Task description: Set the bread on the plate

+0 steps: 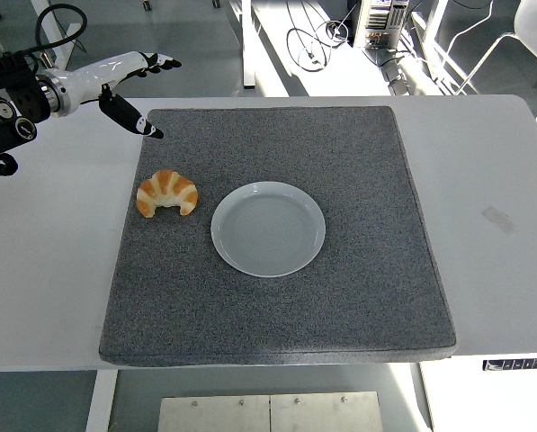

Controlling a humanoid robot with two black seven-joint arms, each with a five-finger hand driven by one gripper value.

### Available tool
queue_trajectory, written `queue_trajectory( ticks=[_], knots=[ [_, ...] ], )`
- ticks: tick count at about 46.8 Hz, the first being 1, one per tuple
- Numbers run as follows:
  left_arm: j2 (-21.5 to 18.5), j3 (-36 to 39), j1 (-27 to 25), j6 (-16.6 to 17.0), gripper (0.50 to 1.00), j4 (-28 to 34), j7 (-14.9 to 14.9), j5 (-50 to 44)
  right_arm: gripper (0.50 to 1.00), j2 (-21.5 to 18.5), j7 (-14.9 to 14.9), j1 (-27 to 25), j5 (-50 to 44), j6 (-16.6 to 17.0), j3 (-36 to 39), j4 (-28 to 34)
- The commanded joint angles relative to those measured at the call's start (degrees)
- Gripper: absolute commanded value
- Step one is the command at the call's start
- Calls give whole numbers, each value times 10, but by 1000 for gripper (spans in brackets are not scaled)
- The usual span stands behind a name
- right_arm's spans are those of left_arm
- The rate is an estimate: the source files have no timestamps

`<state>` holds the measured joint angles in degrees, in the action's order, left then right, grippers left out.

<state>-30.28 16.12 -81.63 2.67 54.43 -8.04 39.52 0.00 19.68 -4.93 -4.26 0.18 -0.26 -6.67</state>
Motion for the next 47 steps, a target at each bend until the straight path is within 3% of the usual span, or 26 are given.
queue_trajectory(
  ticks=[1,7,19,23,47],
  knots=[
    [5,-2,2,-2,980,0,35,-15,1000,0,0,0,0,0,0,0],
    [19,0,3,-5,980,0,72,-38,1000,0,0,0,0,0,0,0],
    [17,-1,2,-46,980,34,85,-39,1000,0,0,0,0,0,0,0],
    [13,4,1,-45,980,61,97,-30,1000,0,0,0,0,0,0,0],
    [11,38,26,-14,978,62,101,88,1000,0,0,0,0,0,0,0]
  ],
)
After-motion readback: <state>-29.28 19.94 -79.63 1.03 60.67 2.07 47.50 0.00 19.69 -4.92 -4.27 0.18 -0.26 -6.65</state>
